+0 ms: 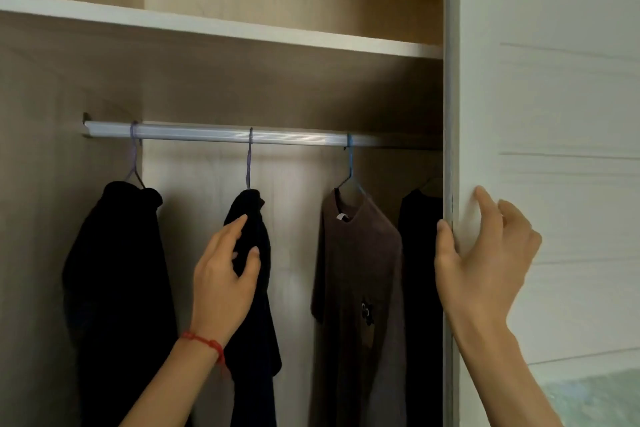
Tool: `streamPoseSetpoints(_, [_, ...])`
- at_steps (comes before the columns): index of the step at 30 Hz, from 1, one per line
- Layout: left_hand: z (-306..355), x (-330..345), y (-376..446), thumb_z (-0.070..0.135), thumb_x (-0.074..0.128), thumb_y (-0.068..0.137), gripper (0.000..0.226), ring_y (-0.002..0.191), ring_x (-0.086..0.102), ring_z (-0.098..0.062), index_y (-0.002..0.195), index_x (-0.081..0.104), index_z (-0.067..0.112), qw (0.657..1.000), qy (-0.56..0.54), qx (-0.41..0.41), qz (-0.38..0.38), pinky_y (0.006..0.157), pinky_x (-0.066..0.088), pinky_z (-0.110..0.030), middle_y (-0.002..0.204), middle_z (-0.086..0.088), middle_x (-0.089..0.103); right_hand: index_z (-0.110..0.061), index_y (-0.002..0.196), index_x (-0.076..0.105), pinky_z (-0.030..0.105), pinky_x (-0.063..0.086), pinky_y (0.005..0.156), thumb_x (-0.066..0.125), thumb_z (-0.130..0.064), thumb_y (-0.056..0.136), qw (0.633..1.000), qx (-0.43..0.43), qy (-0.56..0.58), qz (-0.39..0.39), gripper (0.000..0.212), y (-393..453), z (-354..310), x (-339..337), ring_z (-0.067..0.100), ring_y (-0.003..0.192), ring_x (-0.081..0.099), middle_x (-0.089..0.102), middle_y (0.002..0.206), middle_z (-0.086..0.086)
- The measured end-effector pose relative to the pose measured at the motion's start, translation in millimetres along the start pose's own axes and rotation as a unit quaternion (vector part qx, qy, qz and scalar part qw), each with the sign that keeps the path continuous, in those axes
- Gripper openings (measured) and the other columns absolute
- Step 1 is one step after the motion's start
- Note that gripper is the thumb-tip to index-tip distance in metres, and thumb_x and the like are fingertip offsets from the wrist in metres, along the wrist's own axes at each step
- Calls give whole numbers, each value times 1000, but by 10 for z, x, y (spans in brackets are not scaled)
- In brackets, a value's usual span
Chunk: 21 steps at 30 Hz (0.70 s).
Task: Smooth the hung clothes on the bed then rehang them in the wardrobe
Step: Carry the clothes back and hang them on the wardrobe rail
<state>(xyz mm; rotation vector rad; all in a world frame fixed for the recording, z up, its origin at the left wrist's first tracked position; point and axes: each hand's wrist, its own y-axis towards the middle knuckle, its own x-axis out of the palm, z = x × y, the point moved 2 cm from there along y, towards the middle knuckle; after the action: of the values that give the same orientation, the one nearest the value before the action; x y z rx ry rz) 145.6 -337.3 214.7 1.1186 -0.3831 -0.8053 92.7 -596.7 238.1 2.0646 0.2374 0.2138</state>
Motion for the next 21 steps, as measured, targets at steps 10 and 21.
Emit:
streamPoseSetpoints(10, [-26,-860,110,29,49,84,43,107,48,-4,119,58,7,995,37,85,32,95,32,-6,117,-8,61,-13,129,49,56,47,84,57,-31,83,996,-57,68,-14,50,-569,-854,197,31,111,34,44,128,25])
streamPoseSetpoints(21, [-57,-2046,216,16,50,87,31,112,52,-13,112,61,0,964,96,206,140,104,35,-12,117,-3,55,-13,126,50,51,52,75,60,-28,82,990,-98,101,-4,47,-1126,-1762,385,30,108,36,38,125,18])
